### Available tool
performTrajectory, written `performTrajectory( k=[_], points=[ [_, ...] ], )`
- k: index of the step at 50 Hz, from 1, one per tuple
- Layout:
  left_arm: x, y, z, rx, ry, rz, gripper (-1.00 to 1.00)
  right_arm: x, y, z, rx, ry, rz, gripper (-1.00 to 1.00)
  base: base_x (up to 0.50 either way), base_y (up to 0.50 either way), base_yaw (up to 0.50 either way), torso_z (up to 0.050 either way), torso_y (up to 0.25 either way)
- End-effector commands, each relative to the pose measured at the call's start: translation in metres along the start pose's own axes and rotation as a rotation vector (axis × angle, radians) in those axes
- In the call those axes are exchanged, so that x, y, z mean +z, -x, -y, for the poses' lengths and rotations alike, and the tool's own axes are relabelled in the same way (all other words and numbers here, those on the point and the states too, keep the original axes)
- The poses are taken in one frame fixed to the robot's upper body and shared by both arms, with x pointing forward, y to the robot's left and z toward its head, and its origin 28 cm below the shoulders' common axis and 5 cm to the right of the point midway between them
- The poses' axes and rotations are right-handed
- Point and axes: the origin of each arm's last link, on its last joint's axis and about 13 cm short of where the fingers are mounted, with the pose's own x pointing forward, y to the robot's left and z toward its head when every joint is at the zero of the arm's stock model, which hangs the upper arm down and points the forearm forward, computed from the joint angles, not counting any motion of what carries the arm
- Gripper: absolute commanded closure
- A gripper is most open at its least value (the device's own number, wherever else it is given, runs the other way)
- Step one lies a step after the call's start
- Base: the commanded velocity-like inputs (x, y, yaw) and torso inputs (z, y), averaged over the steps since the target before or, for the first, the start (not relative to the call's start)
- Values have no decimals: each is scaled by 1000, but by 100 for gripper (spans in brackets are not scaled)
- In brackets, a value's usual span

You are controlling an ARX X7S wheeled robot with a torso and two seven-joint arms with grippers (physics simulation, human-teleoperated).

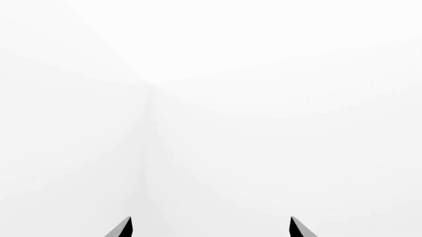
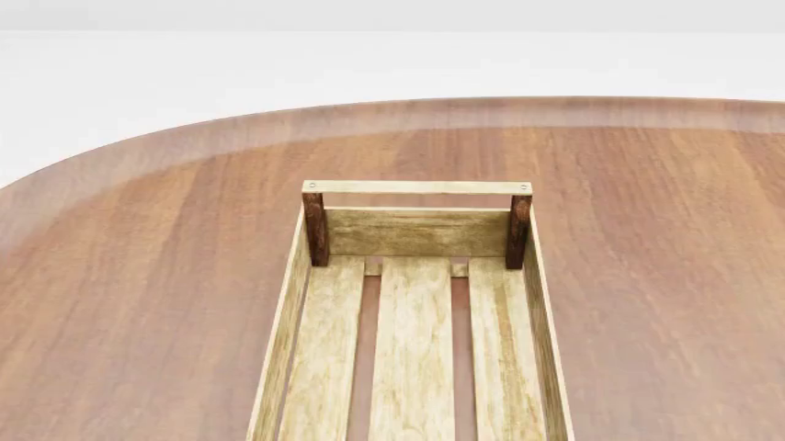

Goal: Pick up the cream cheese and put it in the tray.

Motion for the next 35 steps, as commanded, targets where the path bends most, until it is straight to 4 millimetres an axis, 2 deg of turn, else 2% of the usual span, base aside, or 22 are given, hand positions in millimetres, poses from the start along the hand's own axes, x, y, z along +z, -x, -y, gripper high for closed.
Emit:
performTrajectory(
  k=[1,35],
  points=[
    [0,0,1,-4,1,0,-100,-11,-5,-2,-28,33,-37,-100,0,0,0,0,0],
    [1,0,0,1,7,1,-100,-26,-22,3,-48,27,-106,-100,0,0,0,0,0]
  ],
)
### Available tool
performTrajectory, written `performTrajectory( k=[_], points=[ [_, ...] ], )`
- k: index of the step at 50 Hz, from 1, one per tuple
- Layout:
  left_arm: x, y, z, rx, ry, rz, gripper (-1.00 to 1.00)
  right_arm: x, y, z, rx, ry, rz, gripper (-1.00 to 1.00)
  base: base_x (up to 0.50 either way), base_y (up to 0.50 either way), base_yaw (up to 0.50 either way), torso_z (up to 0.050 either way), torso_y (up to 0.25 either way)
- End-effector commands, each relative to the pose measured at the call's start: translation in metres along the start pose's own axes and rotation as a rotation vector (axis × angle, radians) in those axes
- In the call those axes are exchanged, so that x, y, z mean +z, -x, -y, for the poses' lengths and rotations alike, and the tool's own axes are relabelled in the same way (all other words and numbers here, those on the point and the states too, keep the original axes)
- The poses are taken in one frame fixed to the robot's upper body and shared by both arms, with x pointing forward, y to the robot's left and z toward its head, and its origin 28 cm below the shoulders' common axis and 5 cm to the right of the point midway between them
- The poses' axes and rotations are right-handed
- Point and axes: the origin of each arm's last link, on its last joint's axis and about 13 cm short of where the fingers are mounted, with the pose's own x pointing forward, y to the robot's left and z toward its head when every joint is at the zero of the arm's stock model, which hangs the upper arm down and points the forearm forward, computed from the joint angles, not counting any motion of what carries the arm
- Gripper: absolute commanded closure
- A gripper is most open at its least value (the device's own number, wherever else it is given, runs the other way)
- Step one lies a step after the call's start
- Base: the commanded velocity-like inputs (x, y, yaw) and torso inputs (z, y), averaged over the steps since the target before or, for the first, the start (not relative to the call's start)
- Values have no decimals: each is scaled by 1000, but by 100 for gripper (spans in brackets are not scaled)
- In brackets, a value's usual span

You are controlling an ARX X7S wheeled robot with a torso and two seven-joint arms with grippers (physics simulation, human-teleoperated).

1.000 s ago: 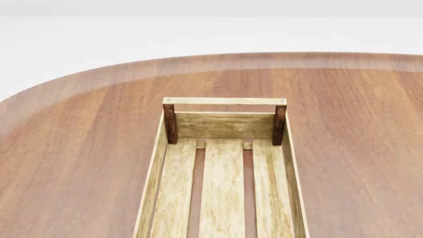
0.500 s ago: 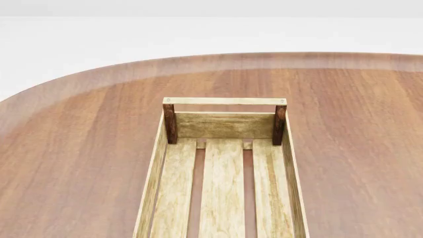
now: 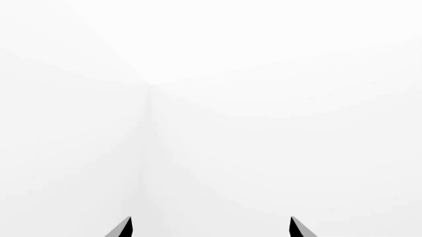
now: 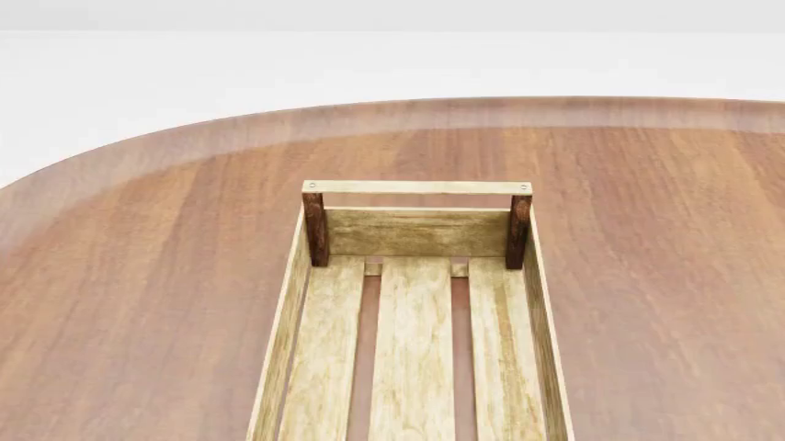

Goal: Pick up the cream cheese and put it in the tray.

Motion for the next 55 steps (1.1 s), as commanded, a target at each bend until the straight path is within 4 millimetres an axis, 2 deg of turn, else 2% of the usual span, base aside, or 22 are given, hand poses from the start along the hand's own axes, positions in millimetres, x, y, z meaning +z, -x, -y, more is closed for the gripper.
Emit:
performTrajectory(
  k=[1,55],
  points=[
    [0,0,1,-1,3,0,-100,-4,-7,1,-5,2,-25,-100,0,0,0,0,0],
    [0,-1,1,-5,2,1,-100,-32,-29,-4,-14,27,-129,-100,0,0,0,0,0]
  ],
)
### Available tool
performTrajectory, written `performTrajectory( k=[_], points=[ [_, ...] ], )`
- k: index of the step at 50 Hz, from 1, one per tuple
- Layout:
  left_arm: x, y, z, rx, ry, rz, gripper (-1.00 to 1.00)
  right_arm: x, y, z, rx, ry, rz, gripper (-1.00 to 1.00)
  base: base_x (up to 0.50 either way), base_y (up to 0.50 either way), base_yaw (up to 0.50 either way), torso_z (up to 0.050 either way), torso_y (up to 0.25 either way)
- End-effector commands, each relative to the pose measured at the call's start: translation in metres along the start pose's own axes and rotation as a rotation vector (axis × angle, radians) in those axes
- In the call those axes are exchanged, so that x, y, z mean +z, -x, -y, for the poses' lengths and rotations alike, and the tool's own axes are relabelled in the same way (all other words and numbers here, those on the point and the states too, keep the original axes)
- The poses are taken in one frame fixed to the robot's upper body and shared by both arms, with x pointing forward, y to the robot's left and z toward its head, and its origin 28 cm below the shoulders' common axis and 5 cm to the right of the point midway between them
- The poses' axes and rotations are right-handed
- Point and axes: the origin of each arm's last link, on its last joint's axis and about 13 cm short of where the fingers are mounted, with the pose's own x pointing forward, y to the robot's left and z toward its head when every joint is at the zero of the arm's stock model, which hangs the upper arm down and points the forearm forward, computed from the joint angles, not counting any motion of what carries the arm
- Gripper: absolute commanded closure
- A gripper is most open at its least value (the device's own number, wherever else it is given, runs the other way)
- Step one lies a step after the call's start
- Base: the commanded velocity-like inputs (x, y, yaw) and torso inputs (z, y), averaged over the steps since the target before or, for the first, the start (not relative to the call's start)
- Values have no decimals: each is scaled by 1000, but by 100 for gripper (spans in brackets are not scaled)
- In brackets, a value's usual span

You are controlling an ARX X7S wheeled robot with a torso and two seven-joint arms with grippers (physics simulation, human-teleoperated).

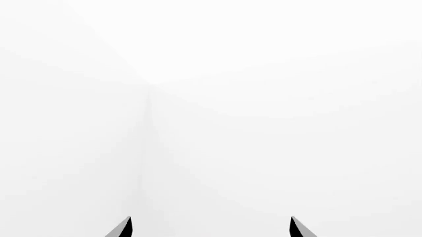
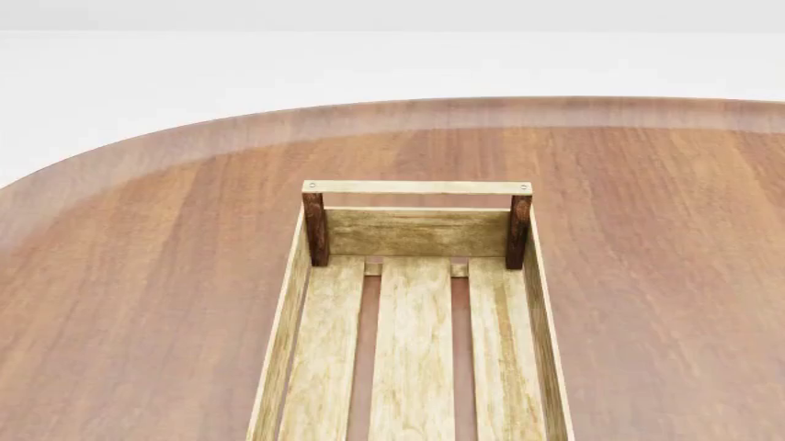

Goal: Pick up the cream cheese and put it in the tray.

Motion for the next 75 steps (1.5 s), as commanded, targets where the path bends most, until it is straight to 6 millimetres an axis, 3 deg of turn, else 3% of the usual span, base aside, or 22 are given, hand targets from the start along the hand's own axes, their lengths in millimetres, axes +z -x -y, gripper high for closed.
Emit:
performTrajectory(
  k=[1,75],
  points=[
    [-1,0,0,-6,-2,-4,-100,-4,-3,-1,11,0,-30,-100,0,0,0,0,0],
    [-3,0,4,-43,-22,-29,-100,-28,-26,0,58,7,-229,-100,0,0,0,0,0]
  ],
)
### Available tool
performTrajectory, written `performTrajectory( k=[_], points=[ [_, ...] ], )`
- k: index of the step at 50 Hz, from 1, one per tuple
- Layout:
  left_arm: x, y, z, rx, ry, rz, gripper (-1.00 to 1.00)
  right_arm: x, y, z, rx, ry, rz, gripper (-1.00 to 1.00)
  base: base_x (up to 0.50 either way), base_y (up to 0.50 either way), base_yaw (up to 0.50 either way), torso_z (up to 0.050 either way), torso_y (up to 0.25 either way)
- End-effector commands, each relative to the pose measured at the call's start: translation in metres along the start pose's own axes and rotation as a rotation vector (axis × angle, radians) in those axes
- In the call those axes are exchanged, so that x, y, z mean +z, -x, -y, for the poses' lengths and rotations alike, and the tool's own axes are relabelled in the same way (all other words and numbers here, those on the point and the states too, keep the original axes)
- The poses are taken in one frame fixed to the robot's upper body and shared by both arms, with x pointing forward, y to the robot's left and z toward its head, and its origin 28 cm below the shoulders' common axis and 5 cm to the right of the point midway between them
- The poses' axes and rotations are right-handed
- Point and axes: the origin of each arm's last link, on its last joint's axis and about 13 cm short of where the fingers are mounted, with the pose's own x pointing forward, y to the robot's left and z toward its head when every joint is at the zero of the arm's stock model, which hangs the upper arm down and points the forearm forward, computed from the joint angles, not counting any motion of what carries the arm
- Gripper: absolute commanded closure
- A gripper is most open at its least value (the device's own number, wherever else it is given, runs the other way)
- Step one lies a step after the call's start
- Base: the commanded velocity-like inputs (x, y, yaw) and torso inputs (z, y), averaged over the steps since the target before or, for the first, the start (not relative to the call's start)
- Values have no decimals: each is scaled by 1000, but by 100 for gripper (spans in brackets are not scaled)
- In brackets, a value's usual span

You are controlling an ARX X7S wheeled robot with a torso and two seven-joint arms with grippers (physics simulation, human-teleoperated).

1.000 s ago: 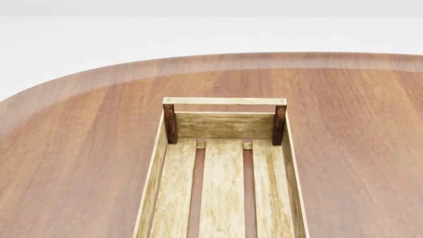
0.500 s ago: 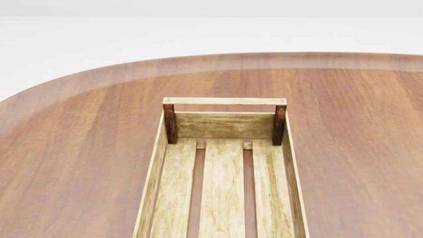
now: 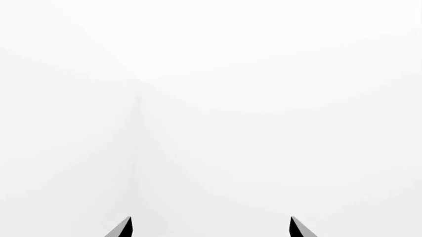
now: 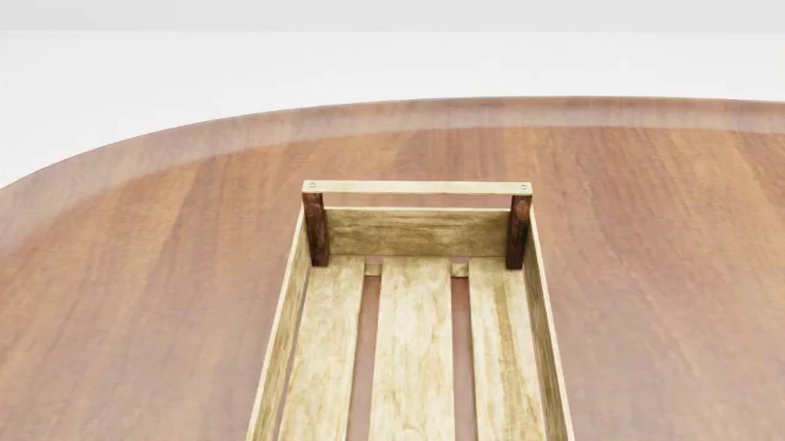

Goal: Pick up the cream cheese and put it in the tray.

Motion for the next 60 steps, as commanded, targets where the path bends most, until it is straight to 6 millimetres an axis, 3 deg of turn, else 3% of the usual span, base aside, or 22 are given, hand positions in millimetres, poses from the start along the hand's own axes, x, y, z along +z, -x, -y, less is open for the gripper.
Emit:
performTrajectory(
  k=[1,5,6,22,39,60],
  points=[
    [0,0,1,-3,-2,-1,-100,-3,-4,0,-2,-1,-17,-100,0,0,0,0,0],
    [0,0,0,-3,-3,-1,-100,-4,-6,0,-3,-1,-21,-100,0,0,0,0,0],
    [0,0,0,-3,-3,-1,-100,-4,-6,0,0,0,-22,100,0,0,0,0,0],
    [-1,0,1,-7,-5,-3,-100,-2,-3,-1,18,-12,10,100,0,0,0,0,0],
    [-1,0,0,-3,-5,-2,-100,25,47,0,100,33,223,100,0,0,0,0,1],
    [0,0,-1,6,-7,4,-100,44,89,-4,184,42,546,100,0,0,0,0,0]
  ],
)
